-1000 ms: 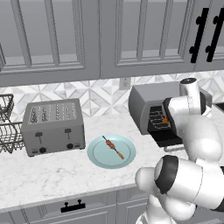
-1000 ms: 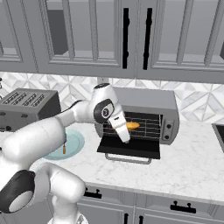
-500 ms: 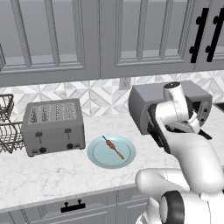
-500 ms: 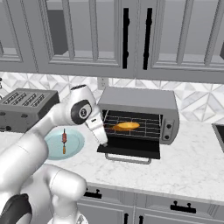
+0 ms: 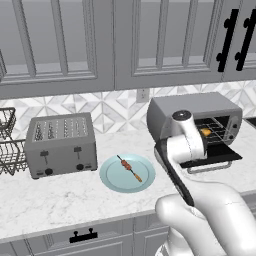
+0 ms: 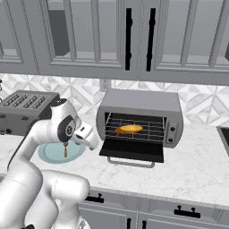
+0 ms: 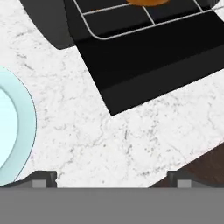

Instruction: Pick up the kebab skewer and baguette bread, and place them inside the toaster oven. Close the toaster oven door and start by setting the timer.

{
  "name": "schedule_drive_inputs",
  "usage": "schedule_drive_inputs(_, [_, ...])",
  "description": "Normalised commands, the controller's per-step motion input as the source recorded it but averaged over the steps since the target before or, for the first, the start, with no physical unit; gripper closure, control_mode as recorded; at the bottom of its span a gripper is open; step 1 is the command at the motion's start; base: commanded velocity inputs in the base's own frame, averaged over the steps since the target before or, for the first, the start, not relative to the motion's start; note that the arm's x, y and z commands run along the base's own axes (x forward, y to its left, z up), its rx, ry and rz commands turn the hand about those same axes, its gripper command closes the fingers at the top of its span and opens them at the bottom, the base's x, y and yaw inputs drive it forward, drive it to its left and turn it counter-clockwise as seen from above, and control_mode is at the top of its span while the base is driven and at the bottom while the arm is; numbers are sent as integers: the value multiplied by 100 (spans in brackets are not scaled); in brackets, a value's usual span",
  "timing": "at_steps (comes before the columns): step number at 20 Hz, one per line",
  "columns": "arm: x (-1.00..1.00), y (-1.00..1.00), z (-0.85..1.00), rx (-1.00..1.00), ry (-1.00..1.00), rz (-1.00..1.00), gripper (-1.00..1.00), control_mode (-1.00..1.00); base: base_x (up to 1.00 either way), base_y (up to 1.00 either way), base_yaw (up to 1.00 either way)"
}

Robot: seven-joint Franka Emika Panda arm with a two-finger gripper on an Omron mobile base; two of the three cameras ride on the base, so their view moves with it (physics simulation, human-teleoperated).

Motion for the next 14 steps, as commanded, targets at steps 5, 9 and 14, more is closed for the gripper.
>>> schedule_drive_inputs(5, [9, 69, -1, 5, 13, 51, -100, -100, 0, 0, 0])
schedule_drive_inputs(9, [26, 12, 0, 0, 2, 2, -100, -100, 0, 0, 0])
schedule_drive_inputs(14, [53, 25, 0, 0, 11, 9, -100, -100, 0, 0, 0])
